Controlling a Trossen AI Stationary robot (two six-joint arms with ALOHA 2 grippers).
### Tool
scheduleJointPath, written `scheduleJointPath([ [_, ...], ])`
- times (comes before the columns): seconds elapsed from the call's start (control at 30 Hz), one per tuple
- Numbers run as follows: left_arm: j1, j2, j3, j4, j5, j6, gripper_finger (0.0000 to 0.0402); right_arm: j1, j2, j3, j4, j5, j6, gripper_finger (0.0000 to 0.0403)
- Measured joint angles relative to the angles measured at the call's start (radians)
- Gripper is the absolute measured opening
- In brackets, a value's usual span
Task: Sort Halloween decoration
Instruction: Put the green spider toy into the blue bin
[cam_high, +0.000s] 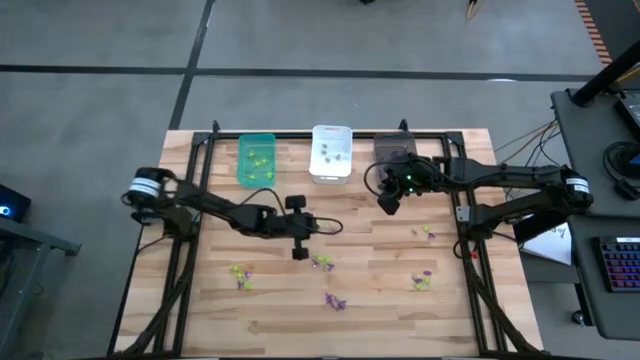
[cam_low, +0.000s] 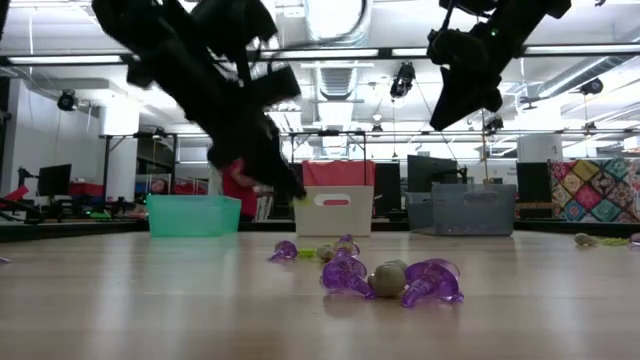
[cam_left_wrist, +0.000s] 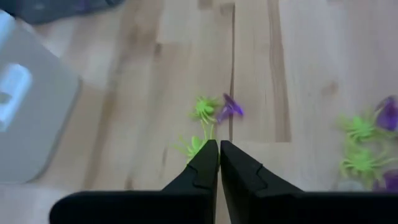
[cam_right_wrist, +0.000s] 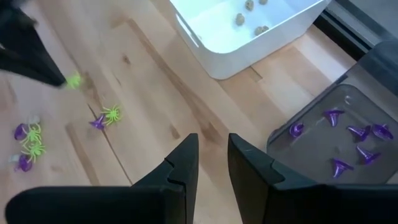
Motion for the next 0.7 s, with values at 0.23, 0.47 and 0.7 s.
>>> scheduleJointPath([
  [0.23, 0.031, -0.212, 0.001, -0.174, -0.009, 0.002, 0.0000, 0.022, 0.000, -0.034, 0.035, -0.001, 0.009, 0.0079],
  [0.47, 0.176, -0.395, 0.002, -0.450, -0.070, -0.034, 0.0000, 0.028, 0.000, -0.042, 0.043, -0.002, 0.034, 0.0073],
  [0.7, 0.437, -0.438, 0.002, -0.560, -0.105, -0.060, 0.0000, 0.028, 0.000, -0.043, 0.046, -0.002, 0.034, 0.0077],
])
